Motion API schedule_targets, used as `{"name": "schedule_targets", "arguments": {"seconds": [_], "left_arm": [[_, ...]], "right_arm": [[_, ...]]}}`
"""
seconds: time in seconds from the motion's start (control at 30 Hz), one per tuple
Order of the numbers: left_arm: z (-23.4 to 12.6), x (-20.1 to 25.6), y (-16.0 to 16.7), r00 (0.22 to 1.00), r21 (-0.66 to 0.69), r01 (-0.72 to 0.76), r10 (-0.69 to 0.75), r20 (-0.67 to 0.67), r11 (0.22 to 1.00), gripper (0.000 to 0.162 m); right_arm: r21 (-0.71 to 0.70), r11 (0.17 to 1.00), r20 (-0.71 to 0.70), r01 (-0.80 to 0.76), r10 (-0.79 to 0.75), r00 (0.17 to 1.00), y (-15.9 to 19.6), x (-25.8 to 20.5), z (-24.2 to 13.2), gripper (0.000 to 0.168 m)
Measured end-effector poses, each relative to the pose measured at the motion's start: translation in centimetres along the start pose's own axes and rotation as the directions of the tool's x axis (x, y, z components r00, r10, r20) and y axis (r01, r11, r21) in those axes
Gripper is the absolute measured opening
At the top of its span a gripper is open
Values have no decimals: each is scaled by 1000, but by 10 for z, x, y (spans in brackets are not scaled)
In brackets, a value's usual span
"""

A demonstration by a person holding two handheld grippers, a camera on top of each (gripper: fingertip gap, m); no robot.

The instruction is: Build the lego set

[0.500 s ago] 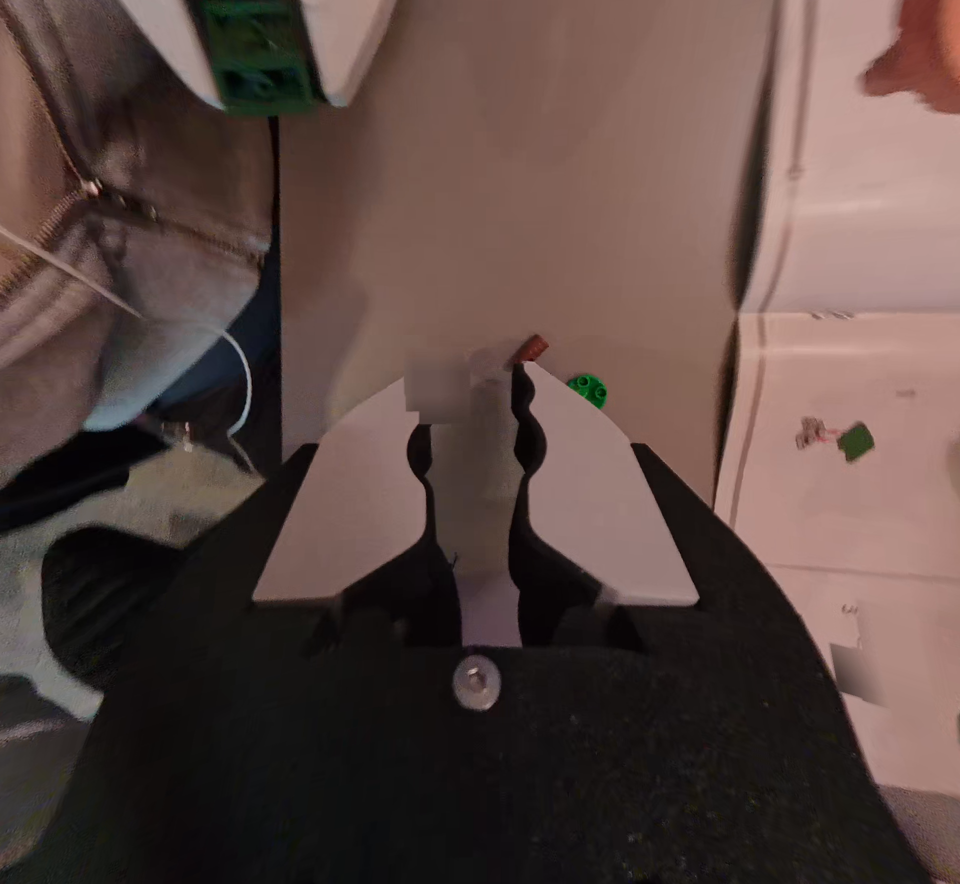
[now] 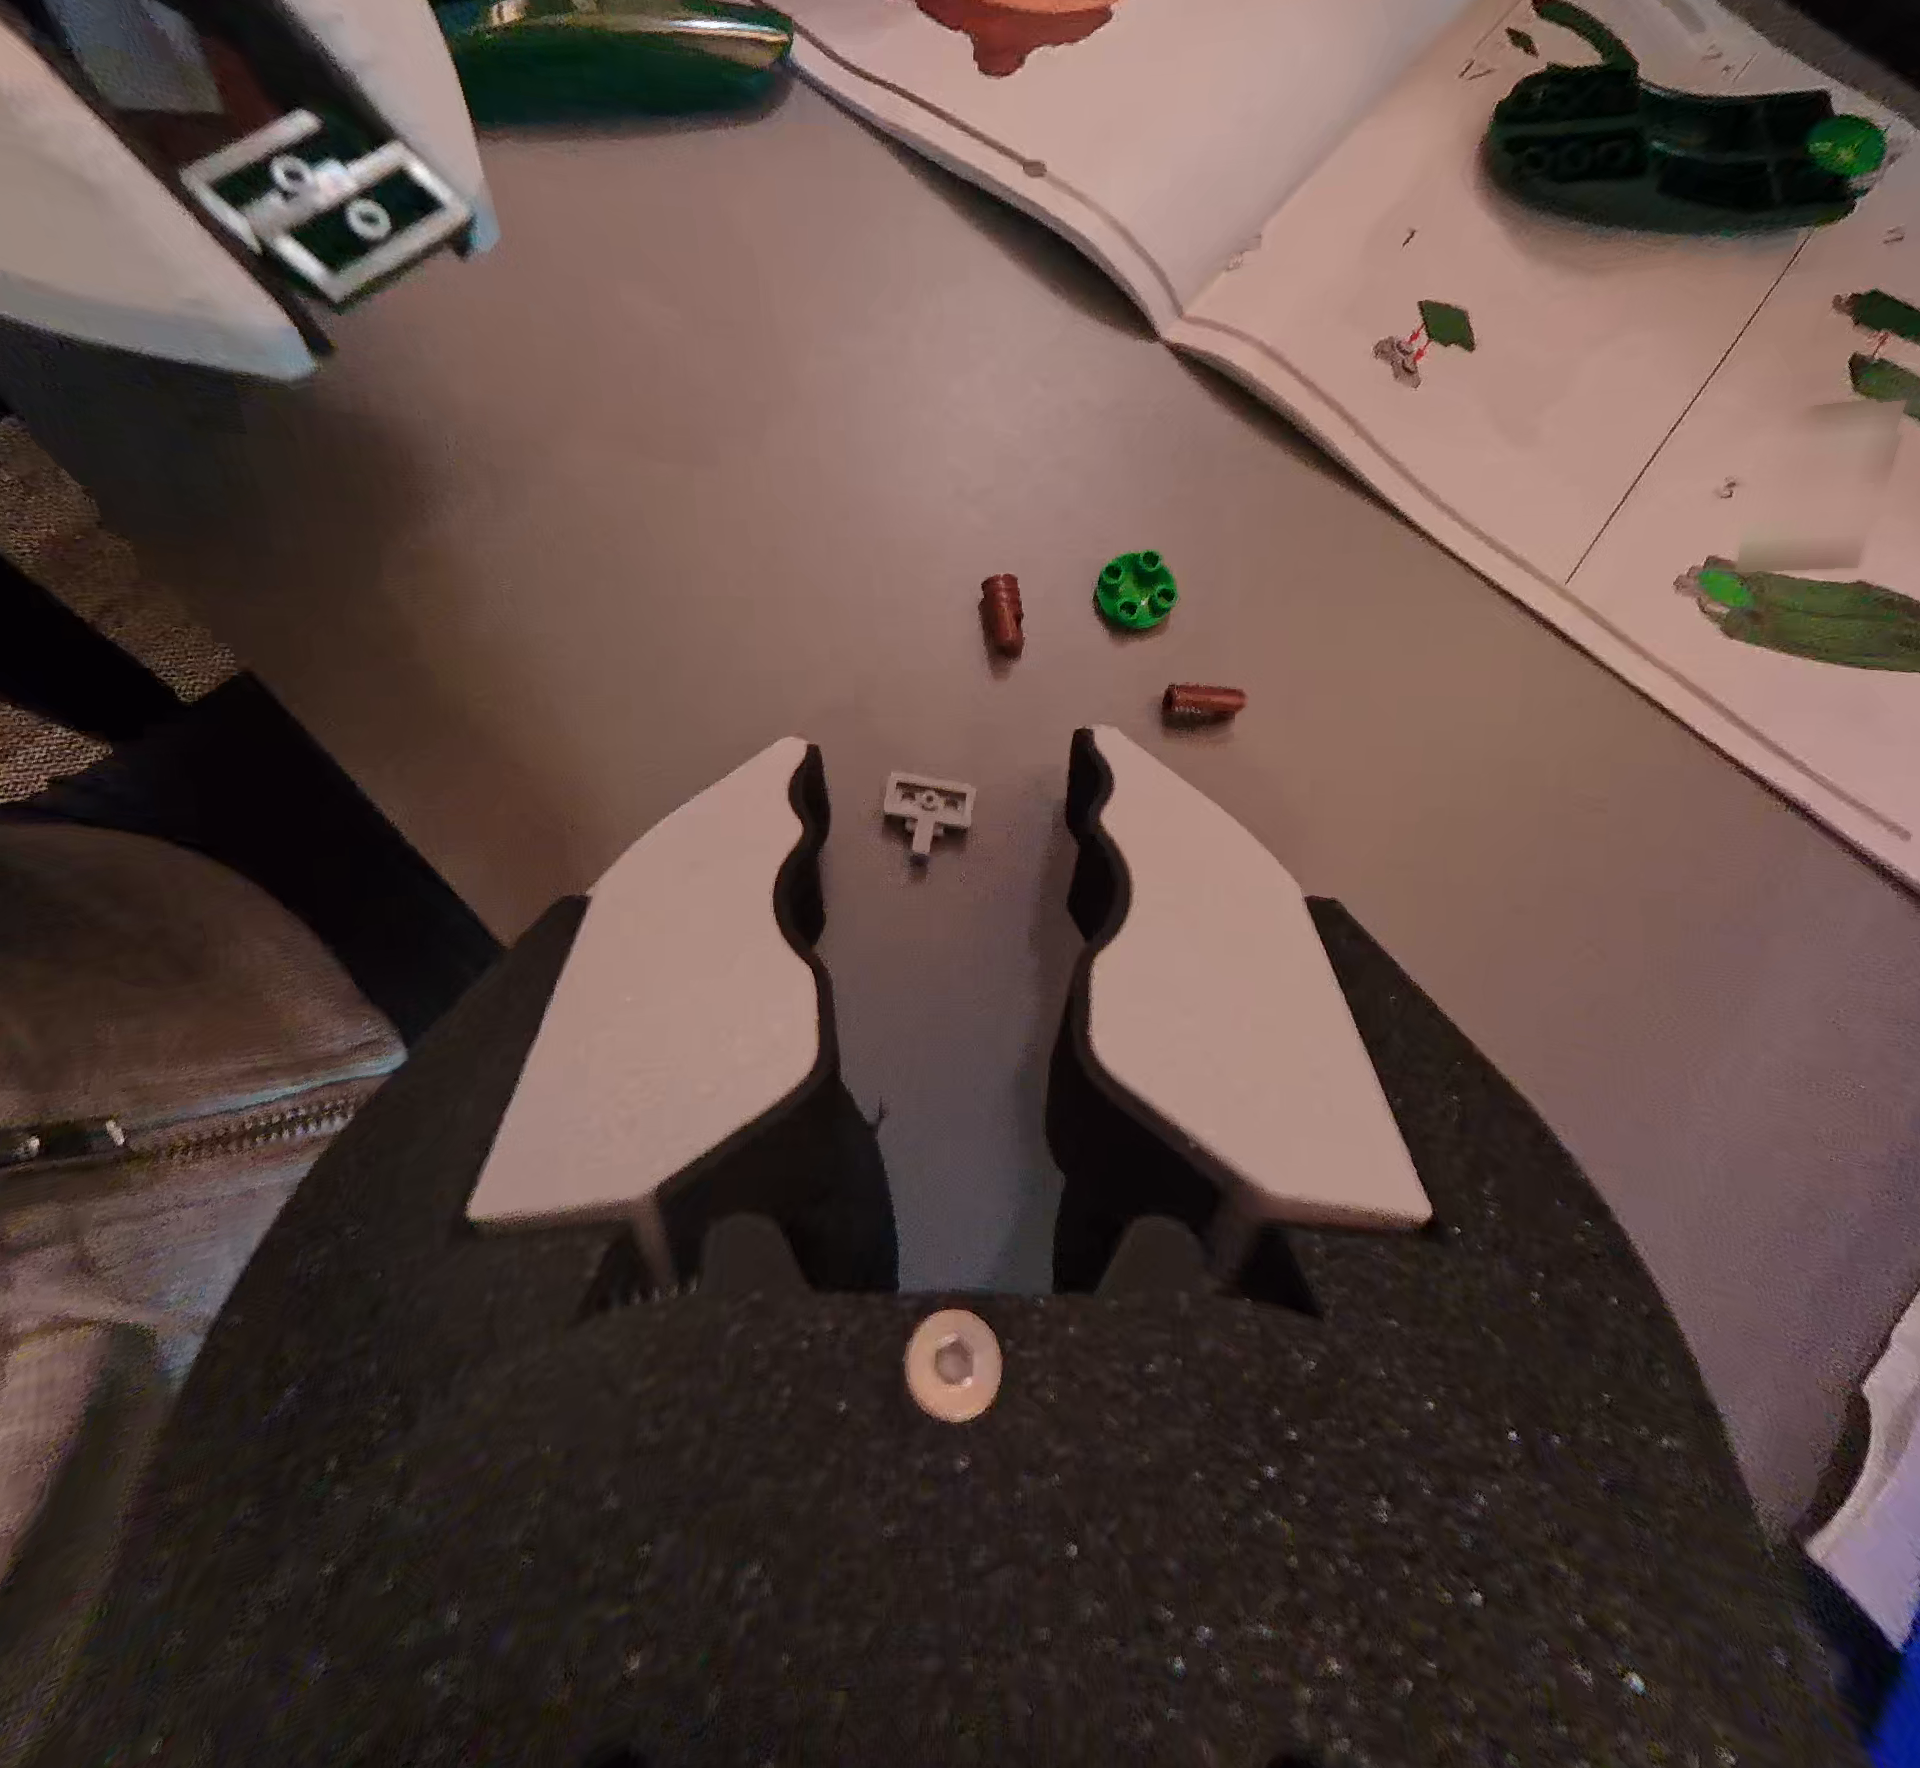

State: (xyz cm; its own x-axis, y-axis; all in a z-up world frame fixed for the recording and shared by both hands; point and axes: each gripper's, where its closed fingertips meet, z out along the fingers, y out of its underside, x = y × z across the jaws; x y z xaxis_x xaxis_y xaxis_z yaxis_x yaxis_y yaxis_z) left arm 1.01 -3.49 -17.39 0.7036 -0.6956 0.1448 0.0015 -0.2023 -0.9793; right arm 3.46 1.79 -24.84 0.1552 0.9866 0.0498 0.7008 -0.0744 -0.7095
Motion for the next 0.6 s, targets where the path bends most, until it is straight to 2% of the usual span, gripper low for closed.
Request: {"name": "schedule_targets", "arguments": {"seconds": [0.1, 0.23, 0.27, 0.3, 0.37, 0.43, 0.5, 0.6], "left_arm": [[0, -1, -1, 1000, 8, 13, -13, -4, 1000, 15], [-1, -2, -3, 1000, 28, 19, -18, -6, 999, 15], [-1, -2, -3, 1000, 27, 18, -18, -6, 999, 15], [-1, -1, -3, 1000, 27, 16, -16, -6, 1000, 15], [-1, 0, -4, 1000, 33, 7, -7, -10, 999, 15], [-2, 1, -6, 1000, 55, 0, 2, -24, 999, 15], [-4, 2, -10, 999, 89, 7, -3, -41, 996, 15], [-9, 5, -17, 997, 152, 13, -2, -74, 988, 15]], "right_arm": [[-4, 999, 36, -38, 38, 999, 7, -2, -8, 34], [7, 998, 57, -67, 67, 996, 10, -3, -5, 31], [5, 997, 66, -72, 71, 995, 11, -4, -3, 29], [17, 998, 75, -68, 67, 995, 10, -4, -2, 17], [22, 997, 112, -70, 68, 991, 10, -4, -1, 16], [60, 997, 204, -50, 37, 978, 5, -8, -5, 16], [181, 982, 330, -49, -14, 944, -17, -13, -21, 16], [336, 940, 532, -59, -138, 835, -60, -30, -61, 16]]}}
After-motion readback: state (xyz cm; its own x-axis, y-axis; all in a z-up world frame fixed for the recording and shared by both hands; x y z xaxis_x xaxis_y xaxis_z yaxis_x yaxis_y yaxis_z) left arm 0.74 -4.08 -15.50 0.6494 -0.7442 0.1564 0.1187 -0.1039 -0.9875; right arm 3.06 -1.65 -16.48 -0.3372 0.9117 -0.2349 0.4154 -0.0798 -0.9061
